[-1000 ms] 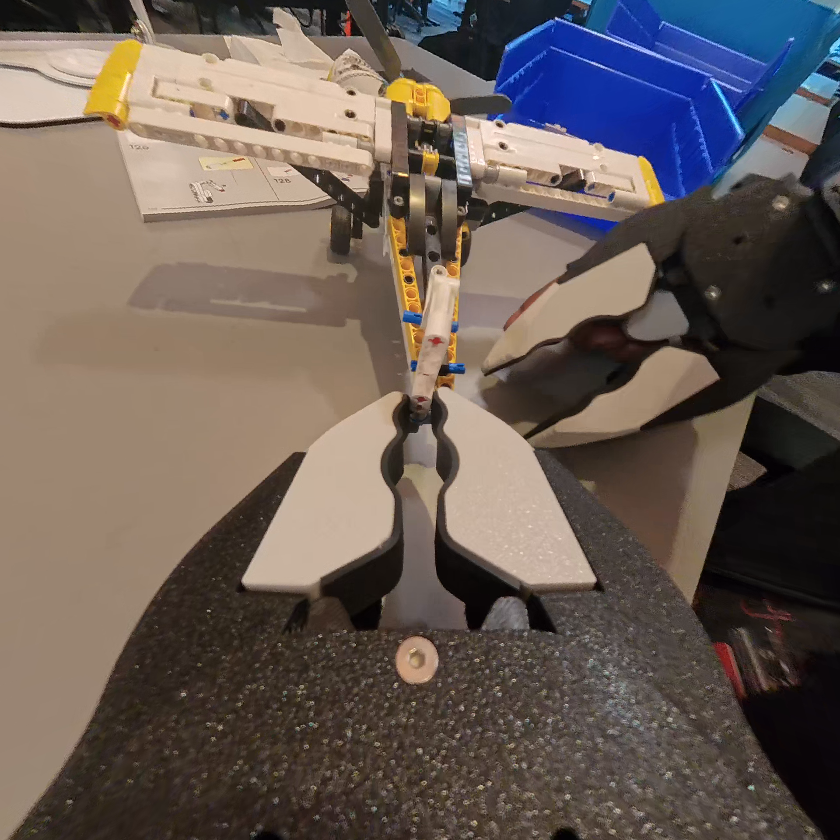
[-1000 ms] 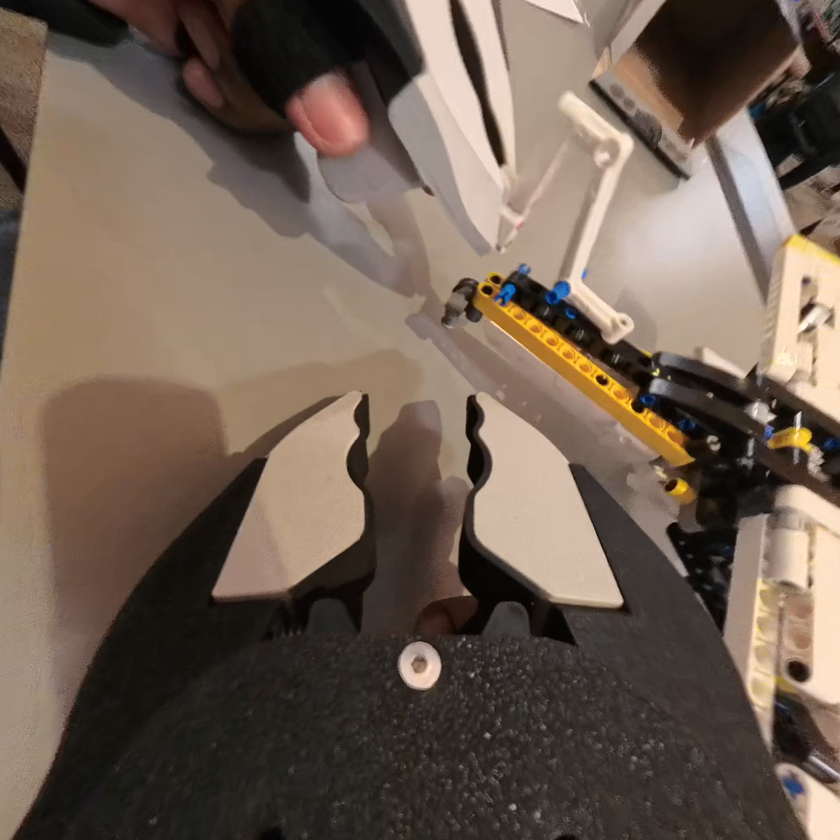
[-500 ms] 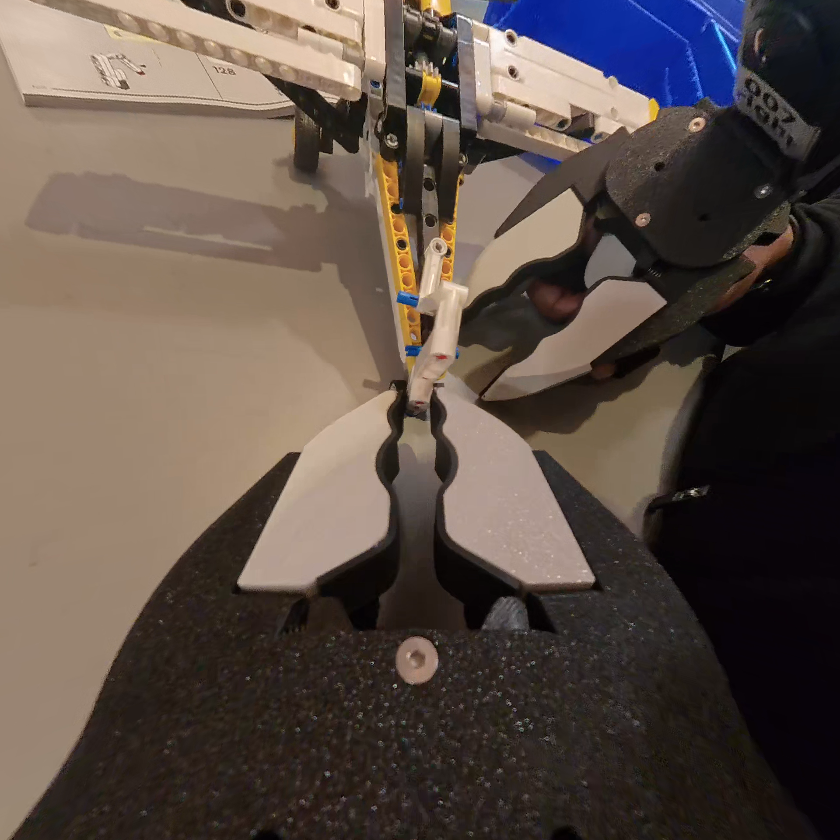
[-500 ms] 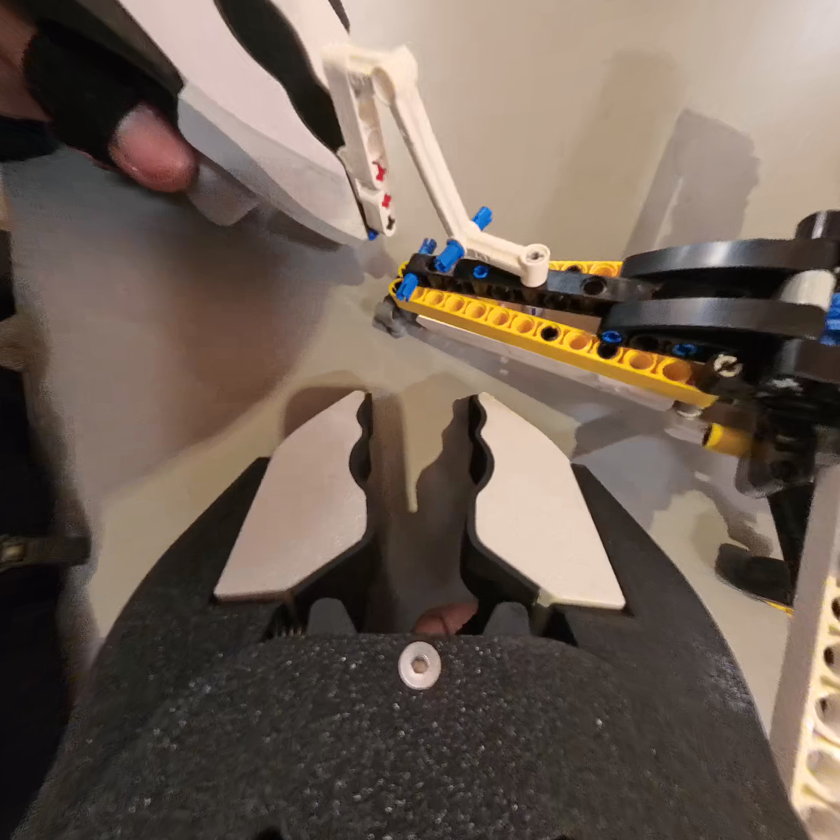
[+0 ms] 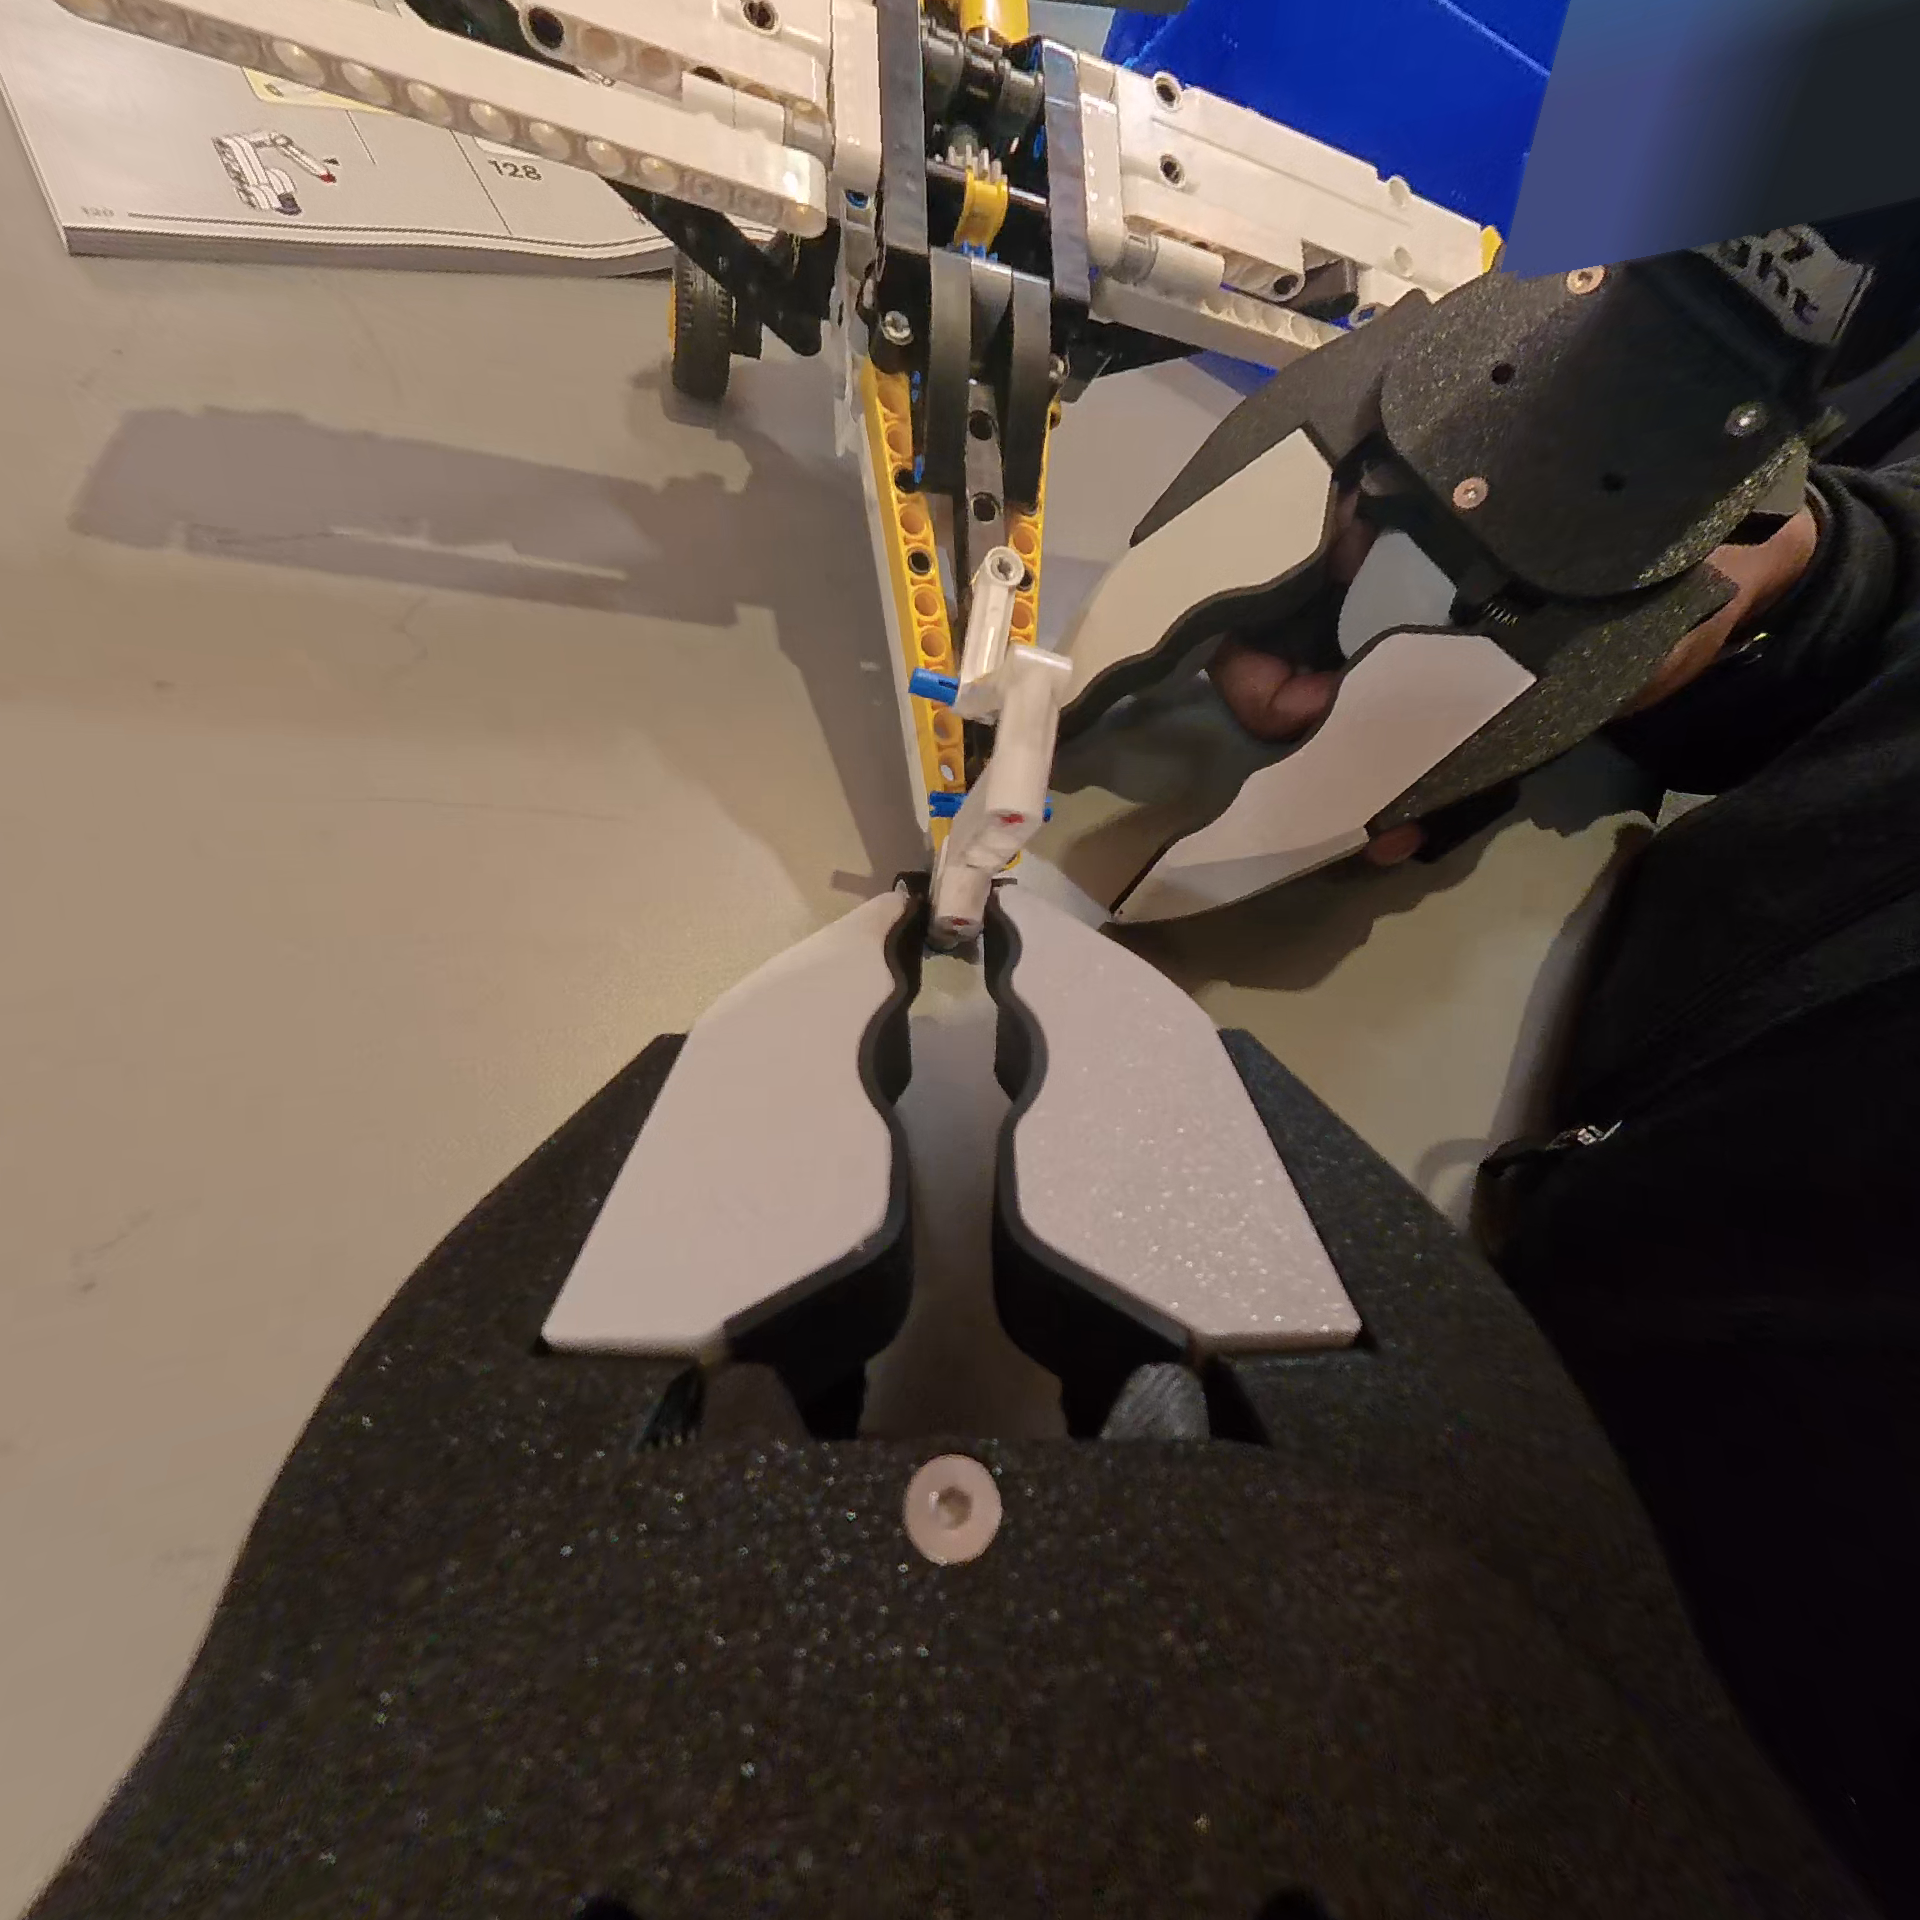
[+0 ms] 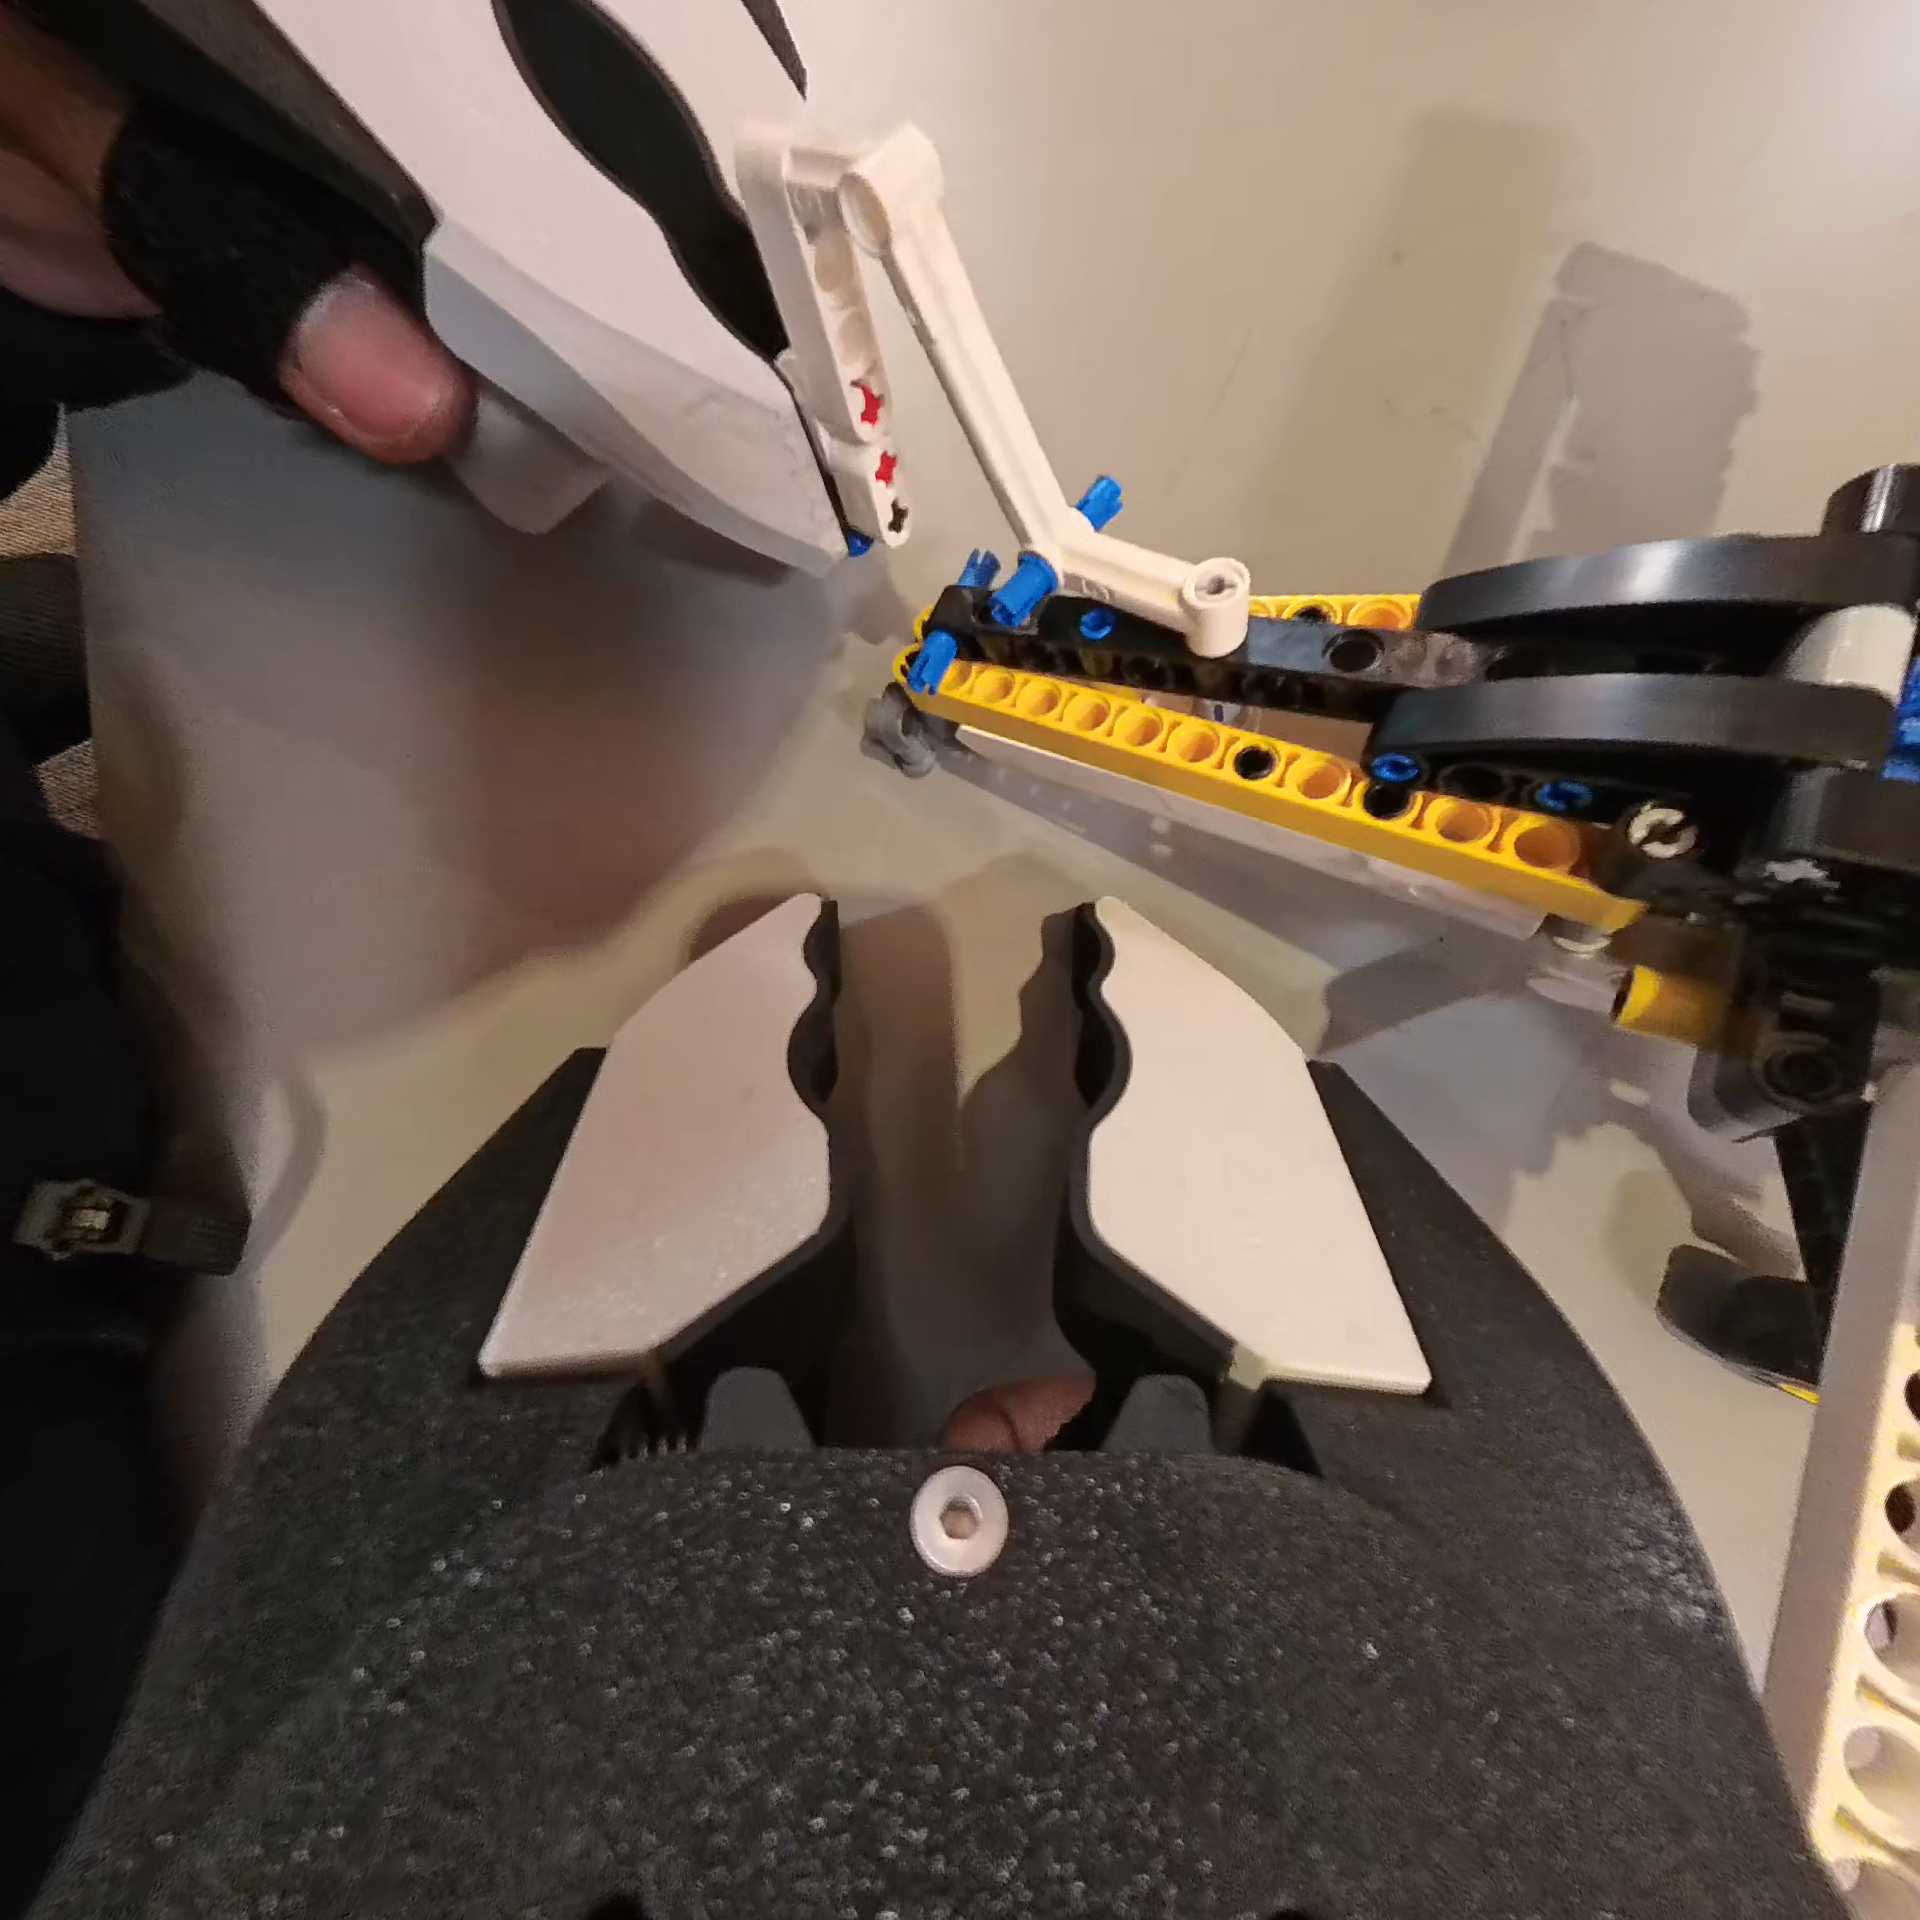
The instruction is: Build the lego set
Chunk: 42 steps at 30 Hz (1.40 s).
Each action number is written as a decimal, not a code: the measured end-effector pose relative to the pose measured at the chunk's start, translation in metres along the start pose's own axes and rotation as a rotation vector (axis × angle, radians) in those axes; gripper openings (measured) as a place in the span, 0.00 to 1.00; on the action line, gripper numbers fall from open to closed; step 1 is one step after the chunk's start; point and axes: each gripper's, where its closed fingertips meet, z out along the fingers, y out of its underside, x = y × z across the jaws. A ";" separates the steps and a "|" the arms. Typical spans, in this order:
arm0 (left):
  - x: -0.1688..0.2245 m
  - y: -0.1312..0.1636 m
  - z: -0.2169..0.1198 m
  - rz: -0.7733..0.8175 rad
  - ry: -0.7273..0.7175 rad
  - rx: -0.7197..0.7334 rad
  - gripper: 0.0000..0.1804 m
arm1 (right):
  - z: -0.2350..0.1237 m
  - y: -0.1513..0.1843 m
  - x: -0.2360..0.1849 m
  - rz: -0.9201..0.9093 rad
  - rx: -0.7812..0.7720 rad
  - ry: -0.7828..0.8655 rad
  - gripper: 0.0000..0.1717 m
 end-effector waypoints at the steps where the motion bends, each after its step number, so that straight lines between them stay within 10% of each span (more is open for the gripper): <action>1: 0.000 0.000 0.000 0.000 0.001 0.000 0.06 | 0.000 0.000 0.000 0.002 0.001 -0.001 0.25; 42: -0.006 -0.017 -0.009 -0.031 -0.014 0.086 0.06 | 0.005 -0.007 -0.002 -0.089 0.002 0.070 0.27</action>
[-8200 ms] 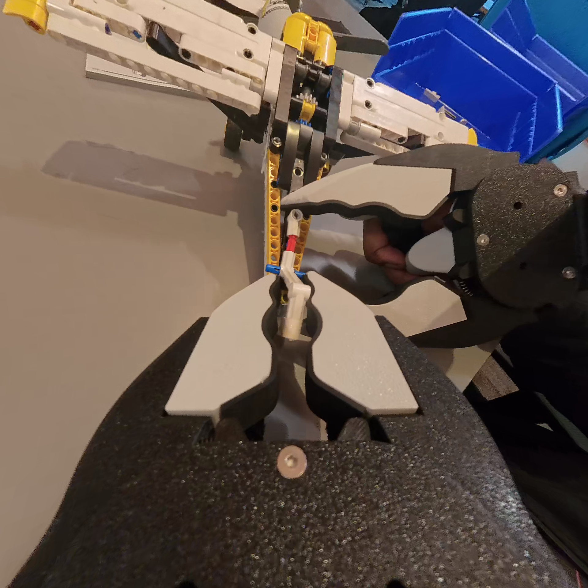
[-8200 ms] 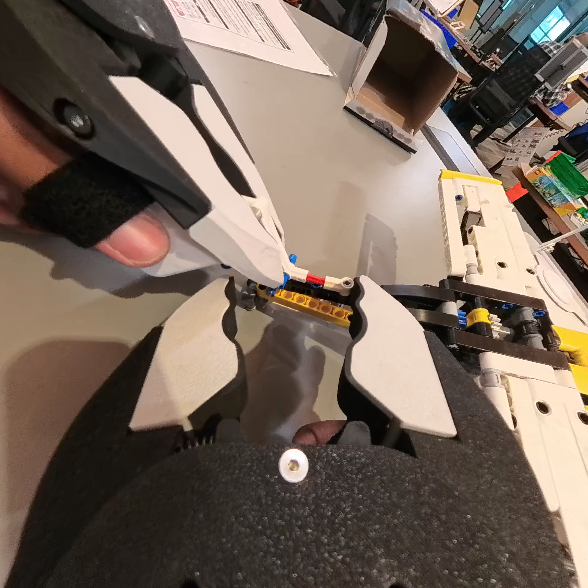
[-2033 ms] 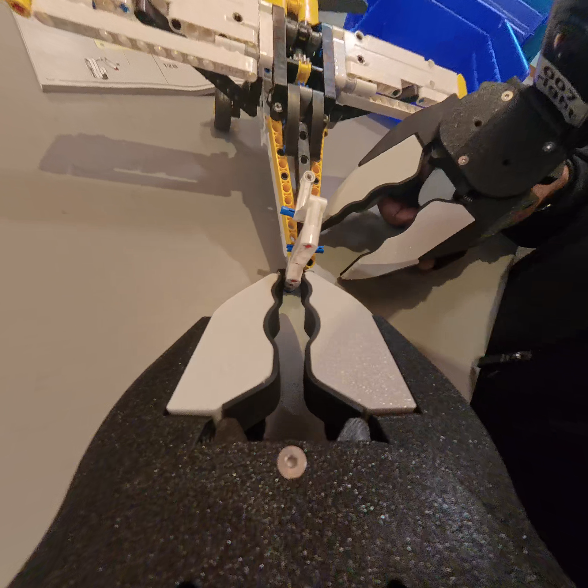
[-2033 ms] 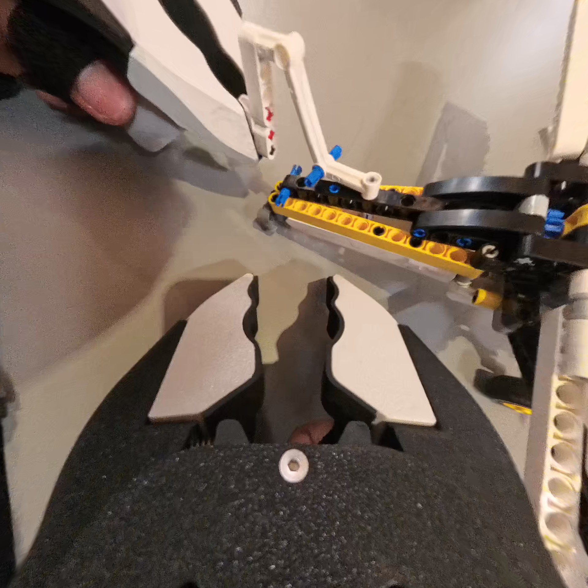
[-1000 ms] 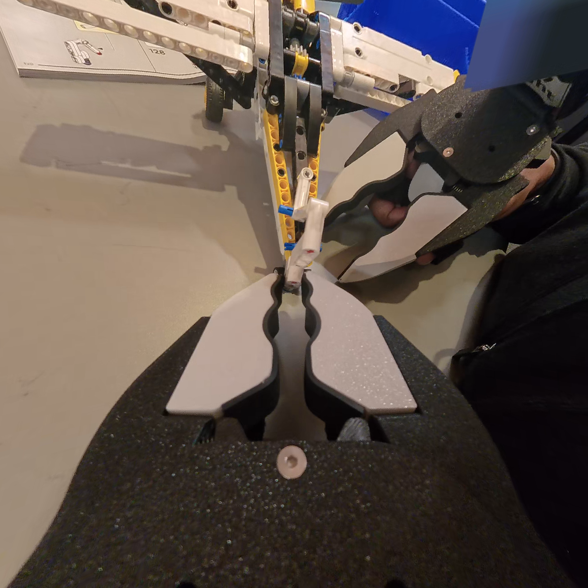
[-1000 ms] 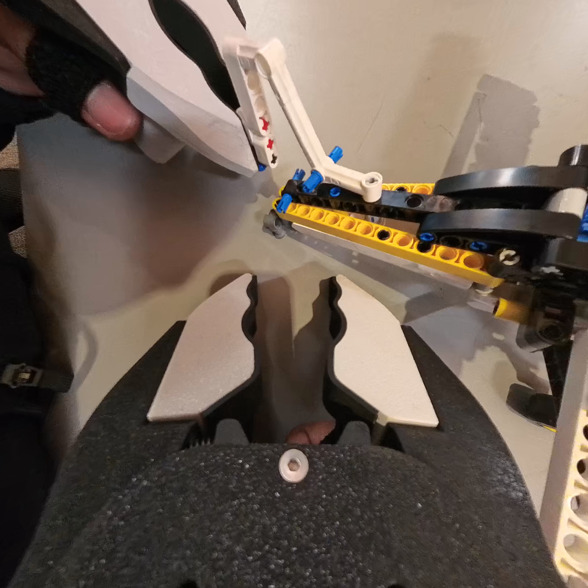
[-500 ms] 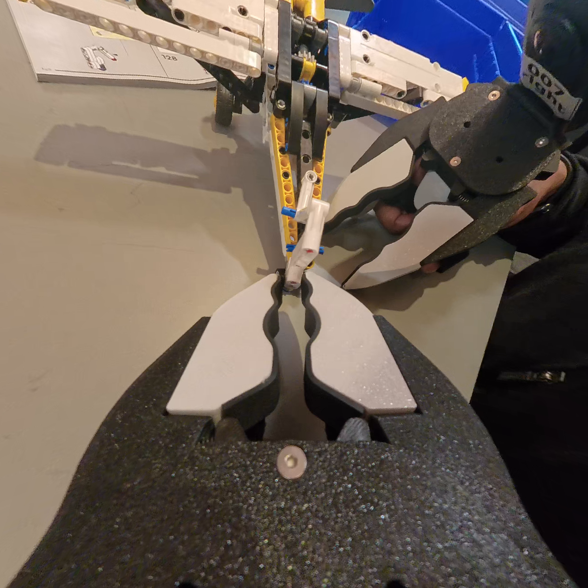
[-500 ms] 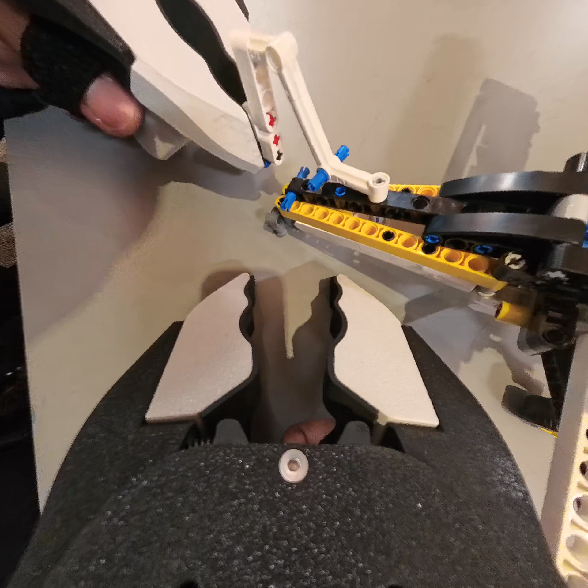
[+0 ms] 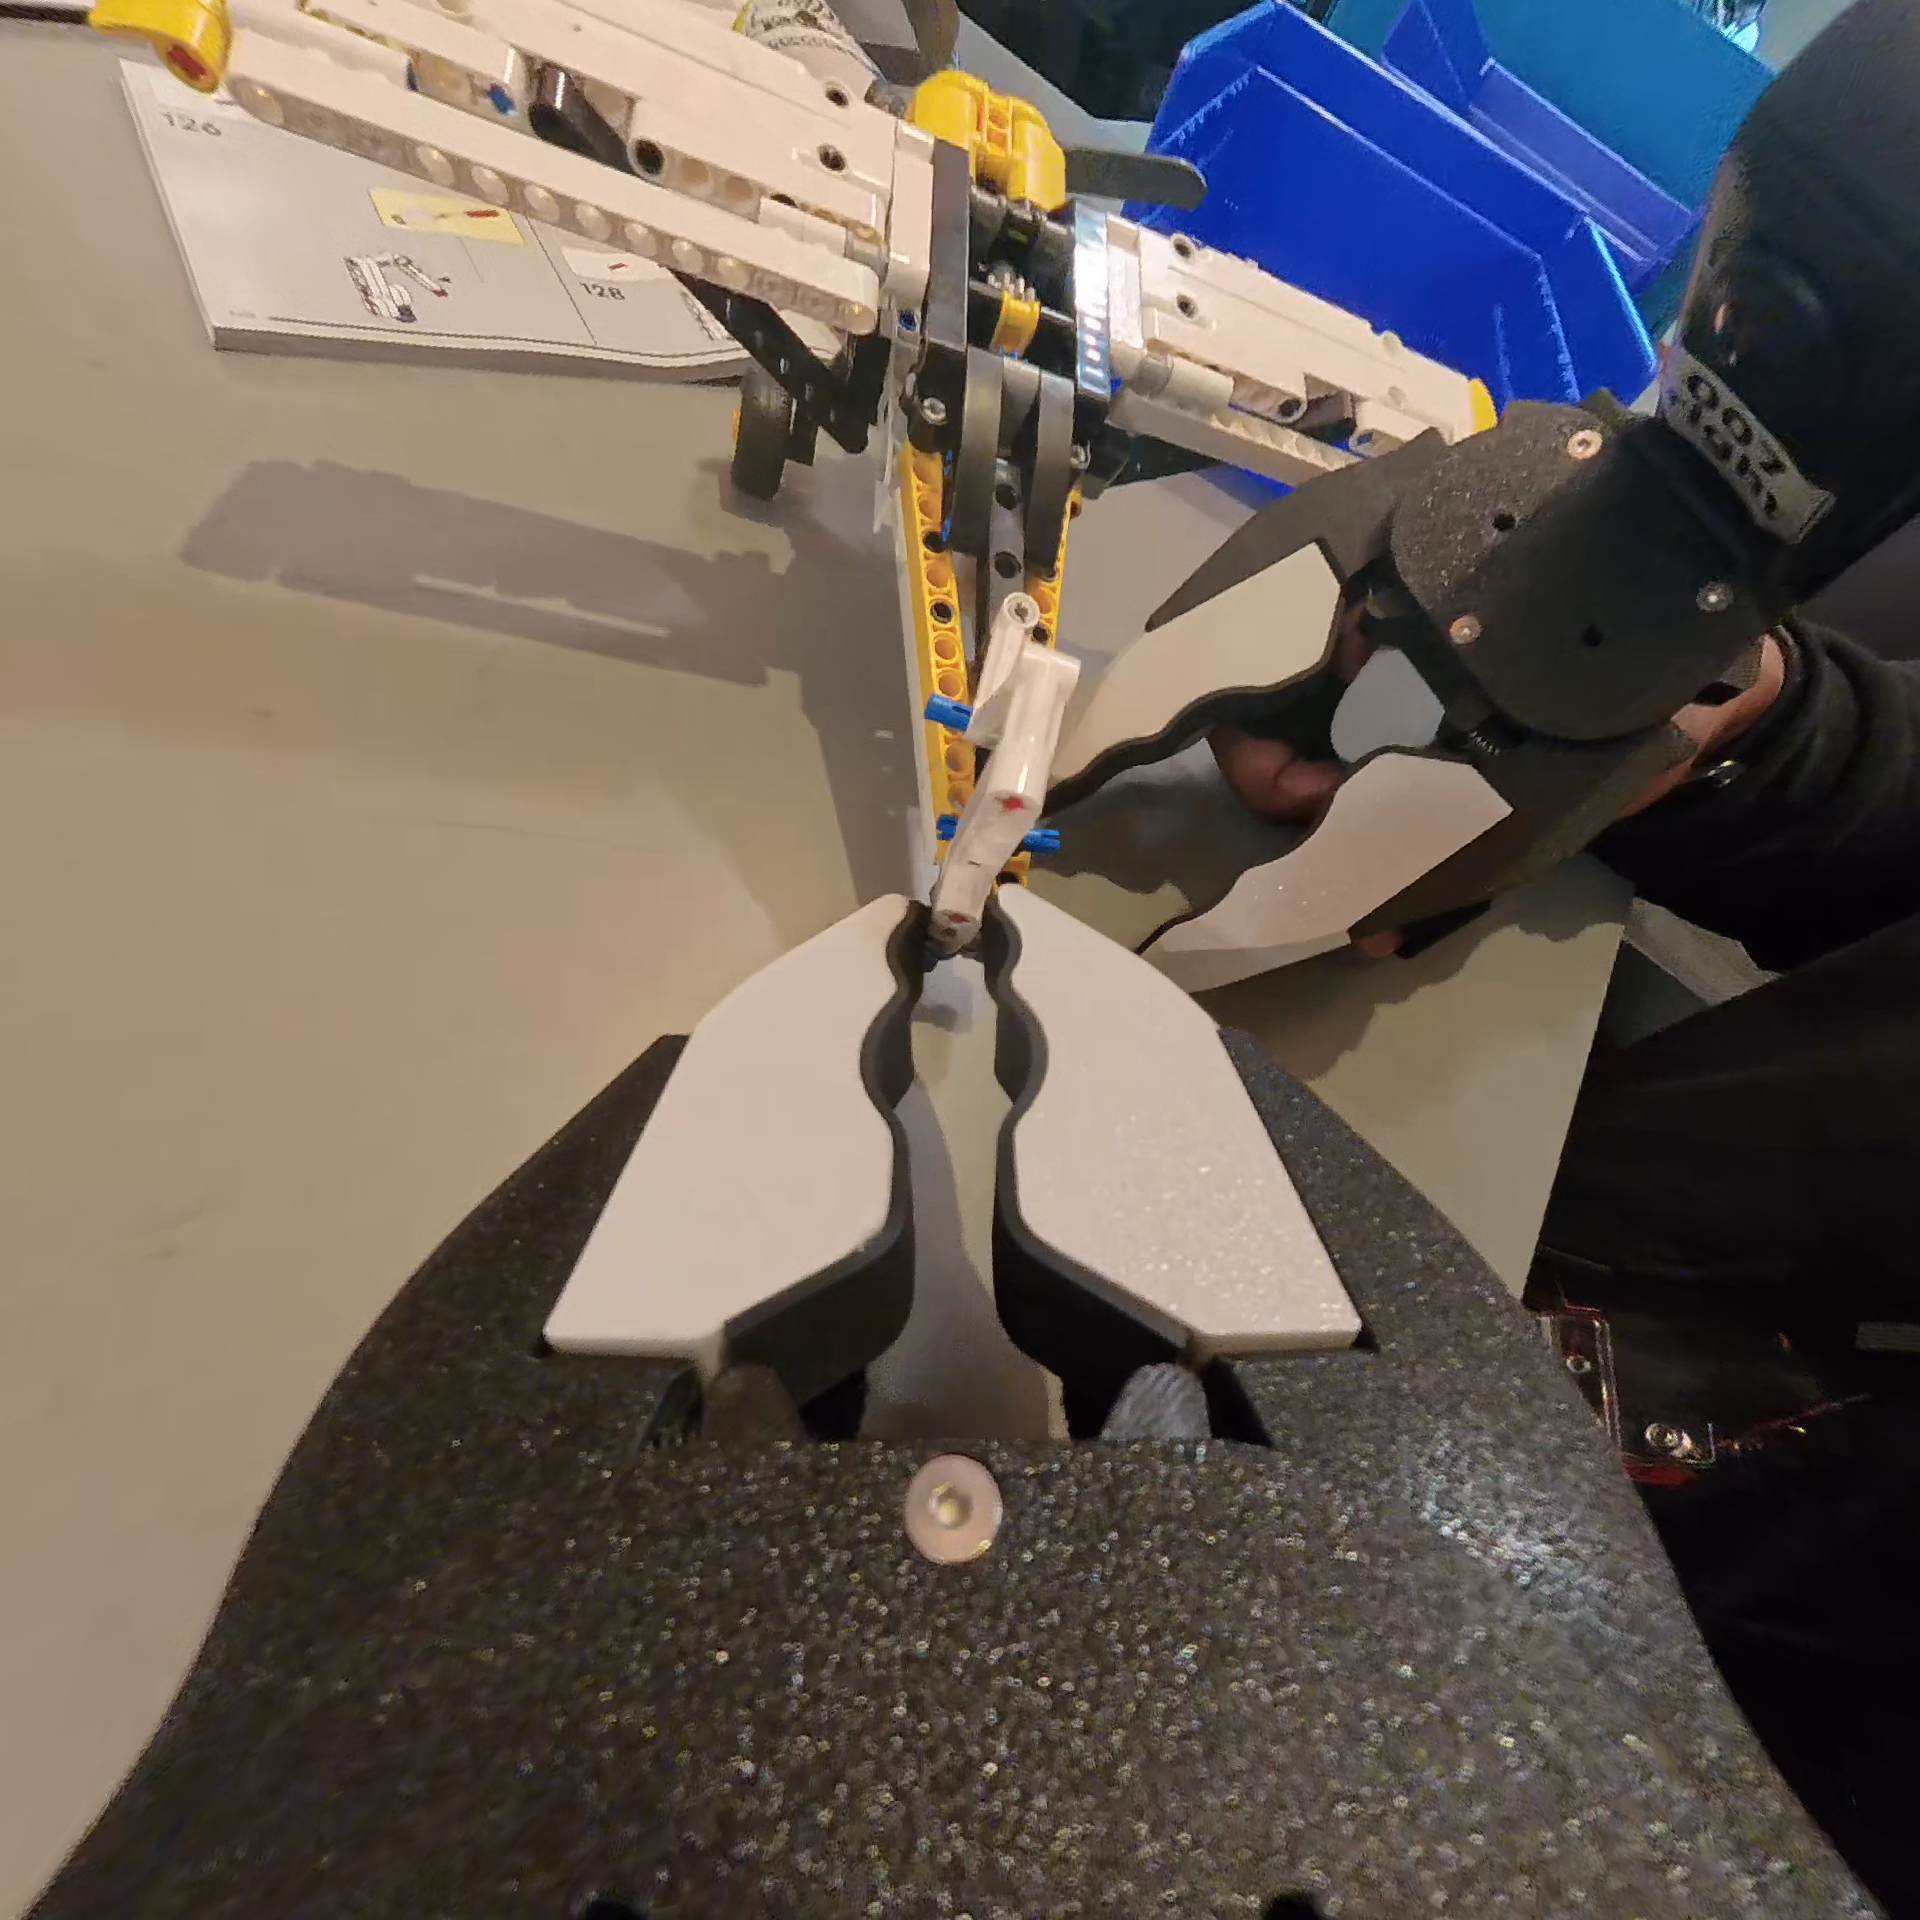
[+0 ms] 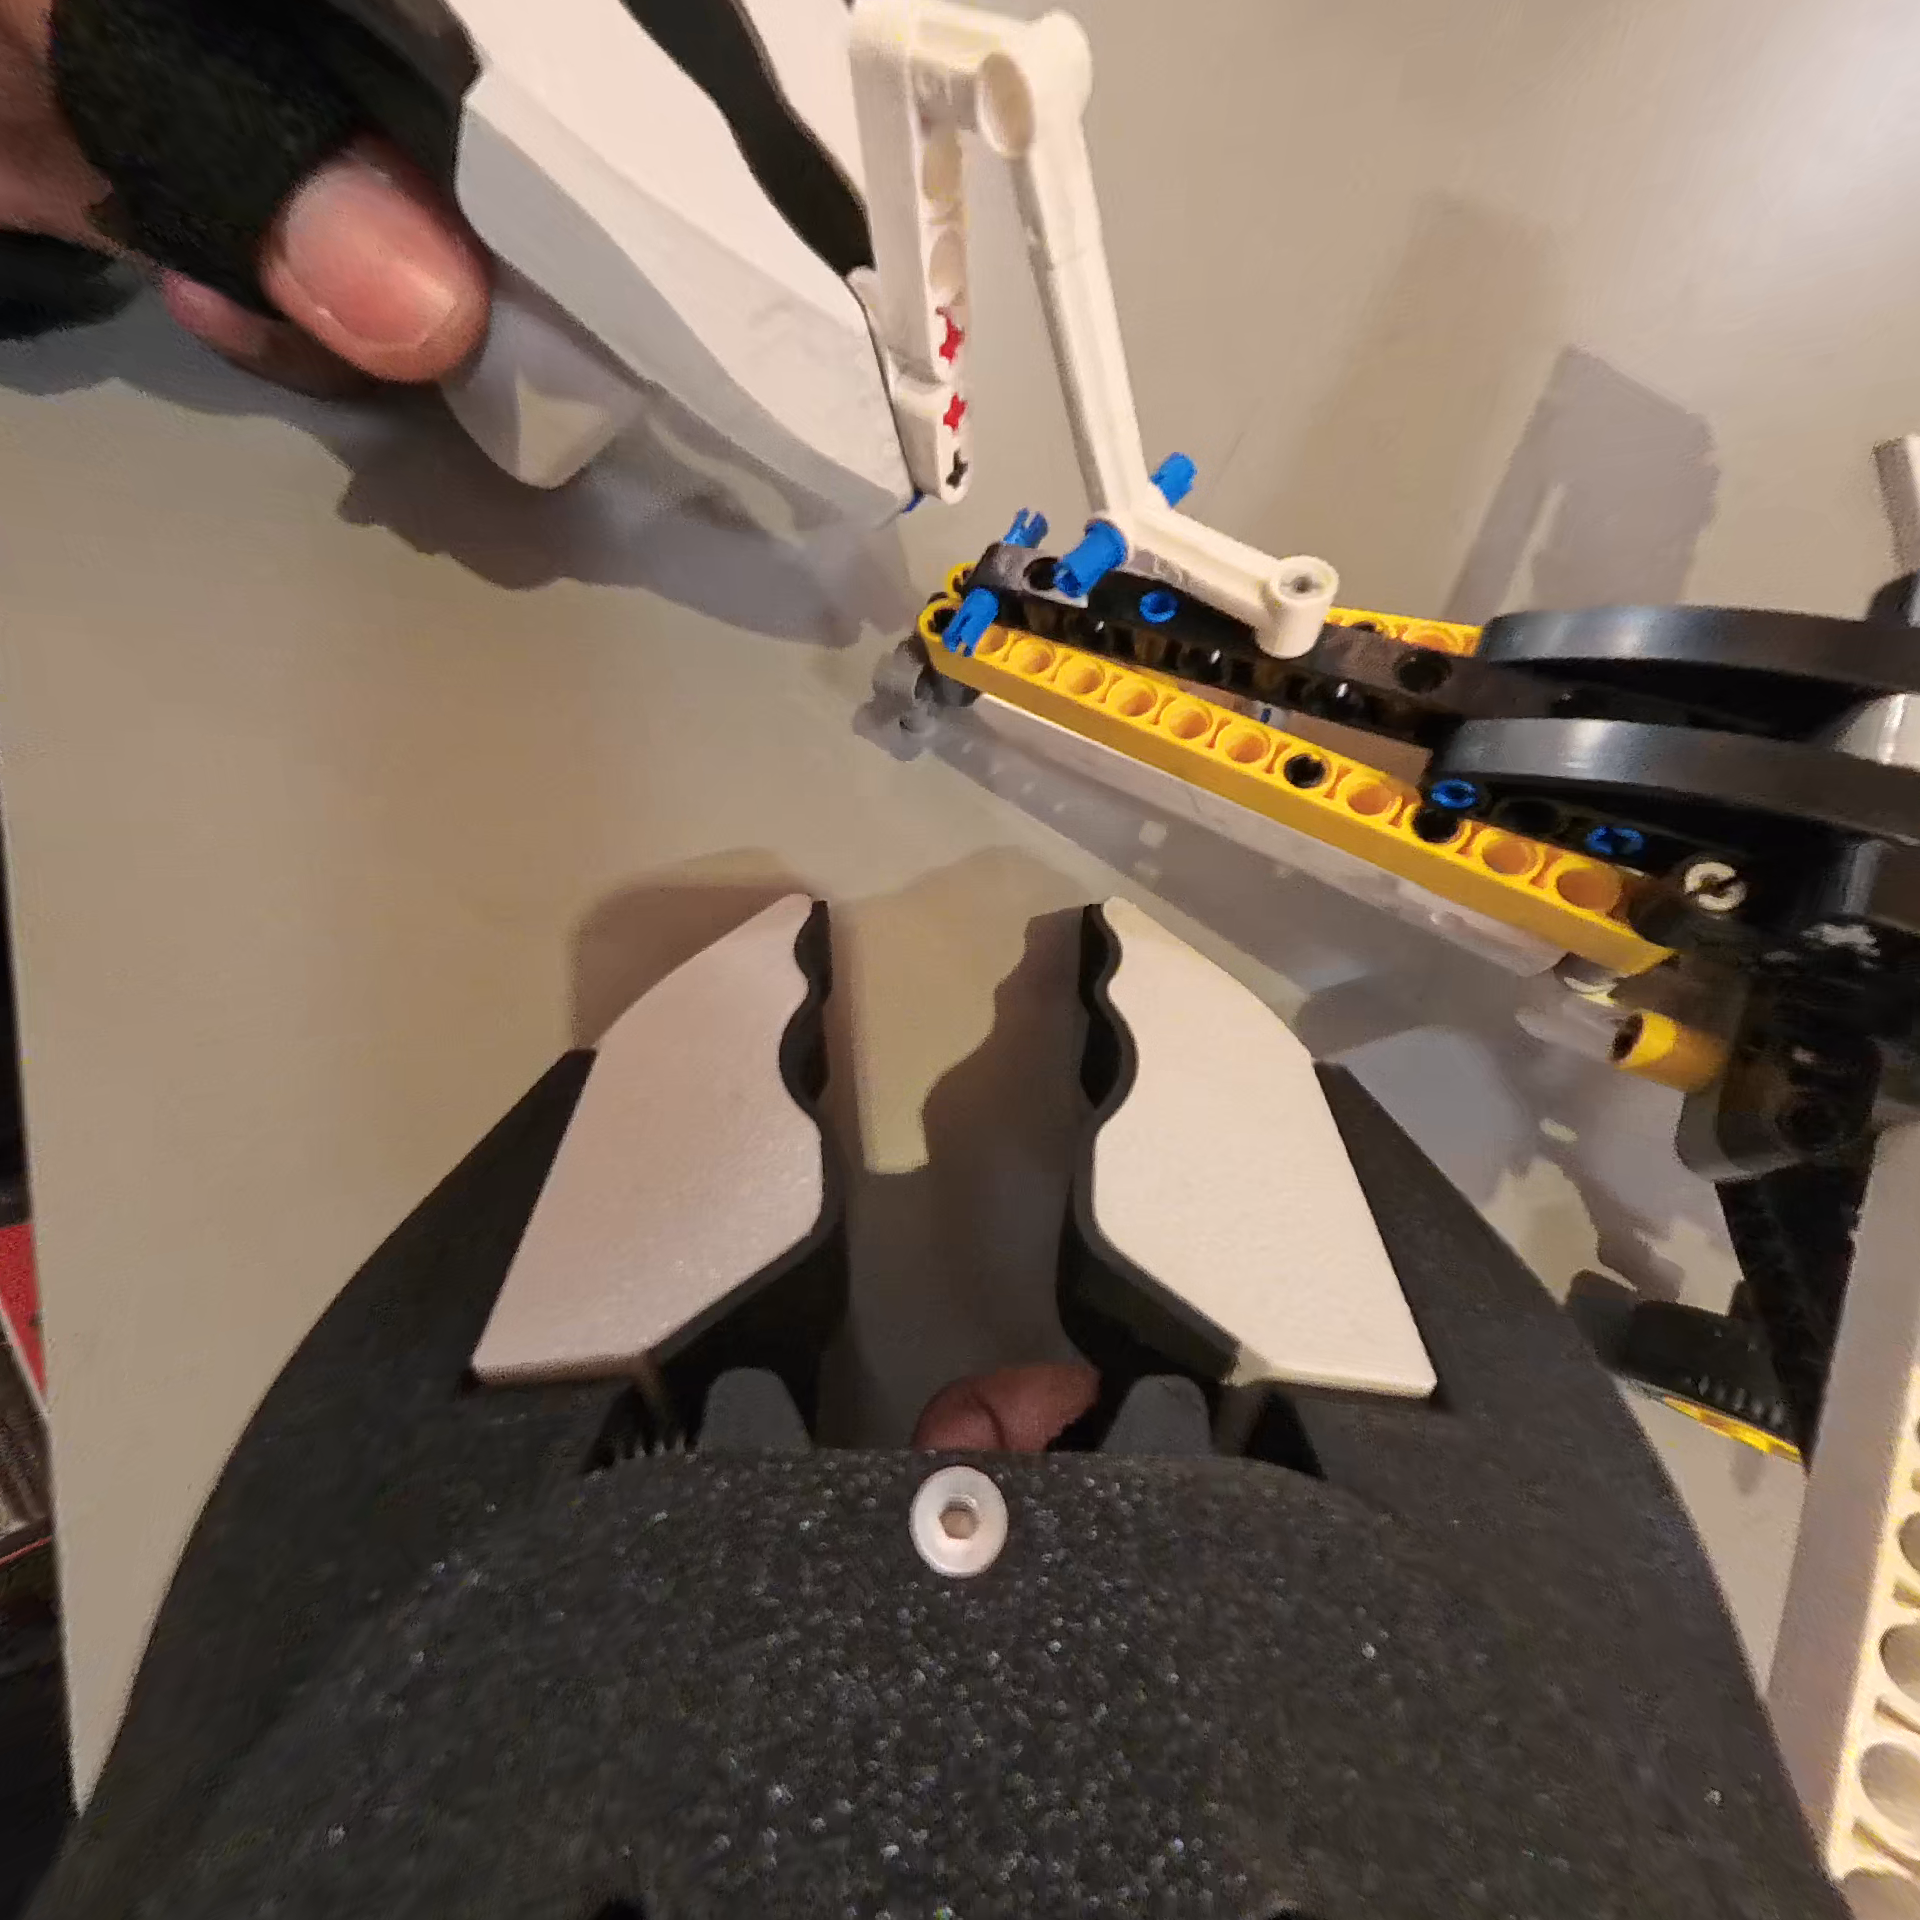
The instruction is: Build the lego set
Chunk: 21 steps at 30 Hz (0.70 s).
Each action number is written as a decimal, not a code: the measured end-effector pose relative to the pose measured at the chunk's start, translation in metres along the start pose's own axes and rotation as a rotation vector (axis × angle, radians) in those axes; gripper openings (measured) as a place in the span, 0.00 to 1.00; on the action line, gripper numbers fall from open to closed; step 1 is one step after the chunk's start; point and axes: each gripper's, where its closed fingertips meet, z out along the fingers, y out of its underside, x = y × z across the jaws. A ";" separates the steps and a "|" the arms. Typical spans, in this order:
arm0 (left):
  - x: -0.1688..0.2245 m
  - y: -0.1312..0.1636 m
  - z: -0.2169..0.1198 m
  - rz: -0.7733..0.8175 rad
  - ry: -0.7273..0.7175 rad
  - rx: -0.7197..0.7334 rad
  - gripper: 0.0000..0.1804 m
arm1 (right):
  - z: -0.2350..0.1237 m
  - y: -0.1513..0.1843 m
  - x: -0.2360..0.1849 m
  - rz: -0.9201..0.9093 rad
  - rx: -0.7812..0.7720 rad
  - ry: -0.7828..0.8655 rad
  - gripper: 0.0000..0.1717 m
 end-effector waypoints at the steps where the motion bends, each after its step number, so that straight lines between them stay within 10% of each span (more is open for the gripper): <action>1: -0.001 -0.001 -0.001 0.000 -0.001 0.003 0.06 | 0.001 -0.001 -0.001 -0.005 0.002 0.001 0.27; 21: -0.022 0.000 -0.024 0.121 0.101 -0.030 0.05 | 0.022 -0.018 -0.006 0.026 -0.007 -0.081 0.25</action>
